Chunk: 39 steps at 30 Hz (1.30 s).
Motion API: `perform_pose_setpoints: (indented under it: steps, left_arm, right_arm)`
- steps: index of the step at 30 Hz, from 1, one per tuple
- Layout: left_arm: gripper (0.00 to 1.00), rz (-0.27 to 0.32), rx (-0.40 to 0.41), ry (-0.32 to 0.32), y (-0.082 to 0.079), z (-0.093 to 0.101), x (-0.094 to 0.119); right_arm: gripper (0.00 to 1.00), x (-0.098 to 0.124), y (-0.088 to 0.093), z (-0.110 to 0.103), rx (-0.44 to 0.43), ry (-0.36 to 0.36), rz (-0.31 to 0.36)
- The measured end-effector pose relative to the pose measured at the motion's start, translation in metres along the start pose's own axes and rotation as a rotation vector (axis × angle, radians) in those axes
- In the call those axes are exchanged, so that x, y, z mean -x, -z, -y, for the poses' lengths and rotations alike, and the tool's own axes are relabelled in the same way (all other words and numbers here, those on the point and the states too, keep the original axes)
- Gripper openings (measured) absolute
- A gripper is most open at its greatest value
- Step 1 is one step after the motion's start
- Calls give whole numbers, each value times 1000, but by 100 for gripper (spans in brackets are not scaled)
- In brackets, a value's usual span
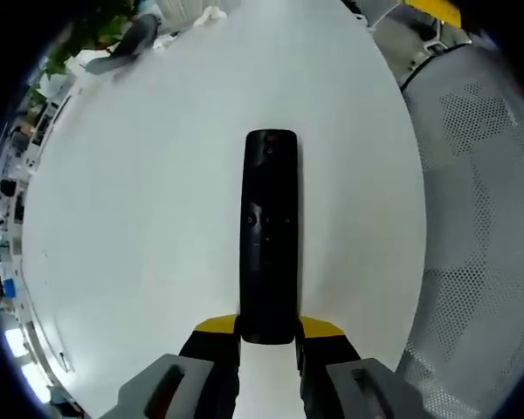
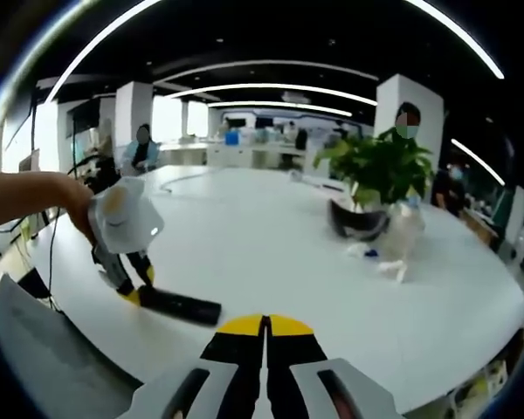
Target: Press the specified remote control buttons in sequence, fully releasing each button before pressing the next.
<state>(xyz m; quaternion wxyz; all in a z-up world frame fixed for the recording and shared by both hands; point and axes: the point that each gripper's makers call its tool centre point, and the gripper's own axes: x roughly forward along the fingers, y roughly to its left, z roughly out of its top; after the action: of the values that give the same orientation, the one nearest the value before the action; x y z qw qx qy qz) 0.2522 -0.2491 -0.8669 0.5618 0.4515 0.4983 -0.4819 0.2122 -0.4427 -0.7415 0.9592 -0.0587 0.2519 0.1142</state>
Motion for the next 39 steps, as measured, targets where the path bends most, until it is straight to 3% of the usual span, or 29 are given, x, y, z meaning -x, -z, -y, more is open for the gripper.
perform_pose_setpoints:
  steps: [6, 8, 10, 16, 24, 28, 32, 39]
  left_arm:
    - [23, 11, -5, 4, -1, 4, 0]
    - [23, 9, -10, 3, -1, 7, 0]
    - [23, 11, -23, 4, 0, 12, 0]
    - [23, 45, -22, 8, 1, 20, 2]
    - [23, 109, 5, 6, 1, 31, 3]
    - [23, 114, -2, 8, 0, 36, 3]
    - [23, 114, -2, 8, 0, 41, 3]
    - [23, 128, 8, 7, 1, 46, 3]
  right_arm:
    - [0, -2, -3, -13, -14, -97, -21]
    - [0, -3, -5, -16, -39, -122, -32]
    - [0, -7, -8, -26, -94, -193, -62]
    - [0, -19, -16, -38, -103, -249, -85]
    - [0, -34, -7, -57, -62, -302, -147]
    - [0, -41, -4, -60, -61, -316, -164]
    - [0, -46, -4, -55, -41, -275, -160]
    - [0, -55, 2, -55, -55, -265, -178]
